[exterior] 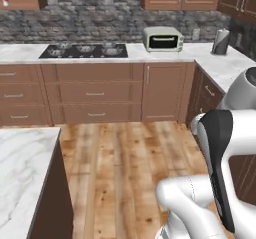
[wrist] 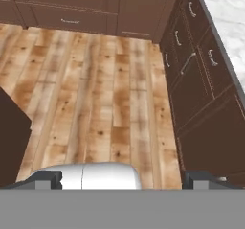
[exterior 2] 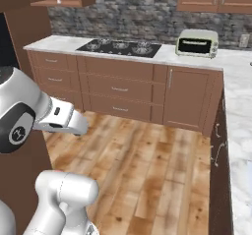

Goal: There is a bowl on the dining counter. Grab a lemon wedge from the fridge and place it in the bowl. Then get the liquor bottle and glass cup from the cabinet and place them next to the bowl.

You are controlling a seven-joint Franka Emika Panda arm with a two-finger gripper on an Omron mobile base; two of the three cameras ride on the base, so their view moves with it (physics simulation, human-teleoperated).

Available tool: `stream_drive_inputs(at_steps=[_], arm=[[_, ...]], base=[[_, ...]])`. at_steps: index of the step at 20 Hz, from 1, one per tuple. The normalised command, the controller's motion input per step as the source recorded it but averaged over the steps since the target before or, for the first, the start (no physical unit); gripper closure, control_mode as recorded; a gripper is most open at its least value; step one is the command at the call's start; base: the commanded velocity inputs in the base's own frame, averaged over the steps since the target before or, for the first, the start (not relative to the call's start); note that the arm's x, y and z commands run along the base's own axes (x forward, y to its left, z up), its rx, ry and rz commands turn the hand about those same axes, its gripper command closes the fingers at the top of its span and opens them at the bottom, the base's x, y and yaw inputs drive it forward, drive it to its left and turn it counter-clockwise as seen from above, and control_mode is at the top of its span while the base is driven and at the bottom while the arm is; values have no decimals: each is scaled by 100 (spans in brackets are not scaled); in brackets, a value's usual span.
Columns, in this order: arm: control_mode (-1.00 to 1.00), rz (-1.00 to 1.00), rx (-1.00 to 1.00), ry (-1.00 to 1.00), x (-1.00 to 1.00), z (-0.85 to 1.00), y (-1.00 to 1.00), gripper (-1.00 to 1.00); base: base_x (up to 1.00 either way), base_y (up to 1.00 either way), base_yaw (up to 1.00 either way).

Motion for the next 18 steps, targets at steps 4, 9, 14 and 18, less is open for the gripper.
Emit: stream_drive_inputs(at_steps=[4,9,14,18], arm=[[100,0,0,0,0,0,0,-100],[100,0,0,0,0,0,0,-100],[100,0,0,0,0,0,0,-100],[100,0,0,0,0,0,0,-100]], base=[[100,-19,33],[100,-21,35],[100,-25,38],[100,-26,39]])
